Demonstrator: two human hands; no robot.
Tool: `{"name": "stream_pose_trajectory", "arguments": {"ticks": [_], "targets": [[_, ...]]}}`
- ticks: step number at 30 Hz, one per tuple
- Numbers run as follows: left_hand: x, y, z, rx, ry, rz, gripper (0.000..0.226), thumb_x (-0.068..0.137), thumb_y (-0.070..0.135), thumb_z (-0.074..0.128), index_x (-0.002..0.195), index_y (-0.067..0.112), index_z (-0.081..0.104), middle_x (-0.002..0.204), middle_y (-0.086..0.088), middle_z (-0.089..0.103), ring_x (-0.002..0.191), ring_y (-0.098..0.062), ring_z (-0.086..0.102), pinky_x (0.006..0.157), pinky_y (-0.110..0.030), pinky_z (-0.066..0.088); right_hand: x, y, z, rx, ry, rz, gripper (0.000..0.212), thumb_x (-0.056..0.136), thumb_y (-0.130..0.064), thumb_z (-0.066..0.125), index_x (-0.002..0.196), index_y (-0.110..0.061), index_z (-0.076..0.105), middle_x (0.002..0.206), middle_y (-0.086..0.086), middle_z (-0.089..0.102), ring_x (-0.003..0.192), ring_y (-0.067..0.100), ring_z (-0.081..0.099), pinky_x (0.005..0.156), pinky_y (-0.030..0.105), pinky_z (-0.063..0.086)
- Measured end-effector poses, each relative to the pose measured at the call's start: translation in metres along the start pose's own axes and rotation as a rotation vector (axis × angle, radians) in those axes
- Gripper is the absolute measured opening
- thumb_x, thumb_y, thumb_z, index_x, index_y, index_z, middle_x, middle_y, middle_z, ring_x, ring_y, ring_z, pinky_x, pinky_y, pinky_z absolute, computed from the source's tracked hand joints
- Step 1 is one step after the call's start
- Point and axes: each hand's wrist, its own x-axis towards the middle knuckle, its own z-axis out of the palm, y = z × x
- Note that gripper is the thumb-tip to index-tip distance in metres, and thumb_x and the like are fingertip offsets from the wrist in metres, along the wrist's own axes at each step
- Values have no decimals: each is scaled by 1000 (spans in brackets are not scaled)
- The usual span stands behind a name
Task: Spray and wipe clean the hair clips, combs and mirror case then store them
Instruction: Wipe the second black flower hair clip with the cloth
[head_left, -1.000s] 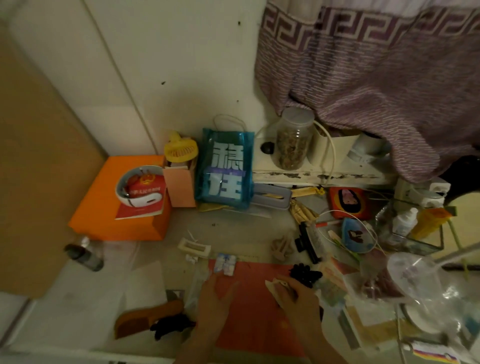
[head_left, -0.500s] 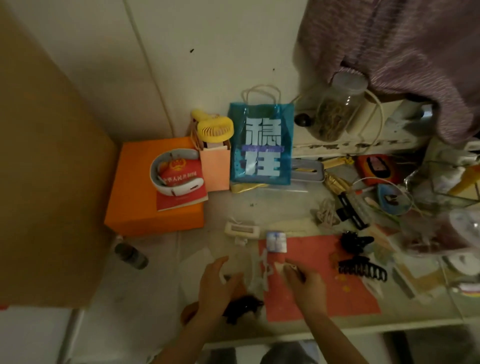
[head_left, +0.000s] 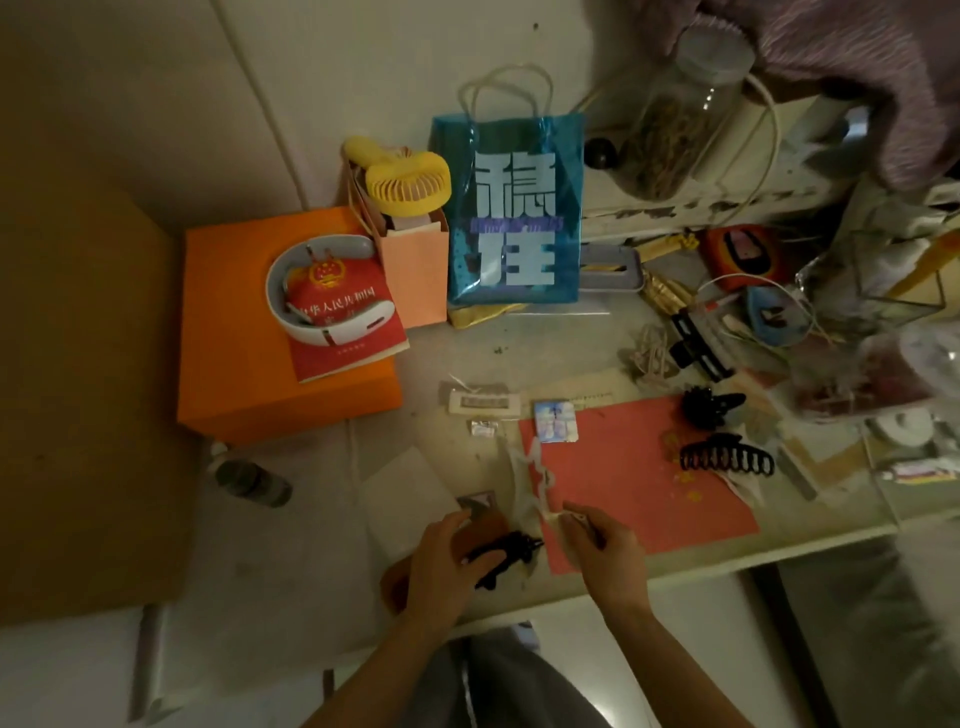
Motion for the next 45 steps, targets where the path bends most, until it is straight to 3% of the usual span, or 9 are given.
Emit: {"name": "stream_pose_trajectory", "arguments": {"ticks": [4,11,15,21,29,34,37,40,45], "targets": [[-1,-3,10,-12,-29,7,59,78,25,77,131,17,50,125,3,52,116,-14,51,103,-28,42,-2,9,-1,49,-22,8,10,90,-13,65,88,-22,70,69,-7,66,64,7,58,58,13,45],[4,-1,25,-6,-15,63,55,77,22,78,128,21,56,116,16,53,110,-4,49,99,-21,35,3,23,-4,24,-55,27,16,91,-13,62,85,0,70,72,22,65,60,15,48,58,25,38],[8,-5,35,55,6,97,50,76,17,78,123,19,61,117,14,57,111,-2,50,98,-16,34,4,29,-6,31,-56,35,13,91,-14,62,81,-12,69,70,13,66,61,13,51,55,19,40],[8,-11,43,52,87,66,41,77,6,77,114,18,67,110,13,61,110,-12,58,100,-24,41,2,38,-11,35,-52,45,10,91,-16,63,82,-18,67,67,8,63,60,13,51,56,21,40],[7,-6,39,39,169,33,42,79,12,75,119,22,64,110,6,67,100,-5,55,97,-21,37,0,45,-18,32,-66,42,9,91,-17,63,94,-14,71,64,0,61,57,11,52,53,12,39],[2,9,24,29,217,75,39,79,10,76,117,13,66,109,-1,68,100,-10,58,93,-19,39,-2,36,-18,87,-61,48,23,91,-14,61,72,-26,64,55,-7,51,56,10,46,55,18,38],[-5,26,8,-83,196,105,45,75,6,78,118,11,65,108,-2,69,99,-12,63,86,-14,47,-1,21,-20,151,-89,86,13,92,-15,59,87,-10,71,65,12,57,62,17,48,60,29,40],[-15,50,-7,-146,174,165,49,75,6,78,121,13,62,110,1,66,103,-13,61,93,-26,49,5,1,-23,231,-95,84,22,93,-17,59,95,3,69,71,20,61,65,19,52,62,31,42],[-30,93,-35,-143,217,364,43,75,3,77,112,21,64,104,3,68,100,-8,61,91,-13,45,10,-54,-38,396,-126,39,17,94,-20,58,84,-21,72,64,-10,70,58,3,62,52,15,45]]}}
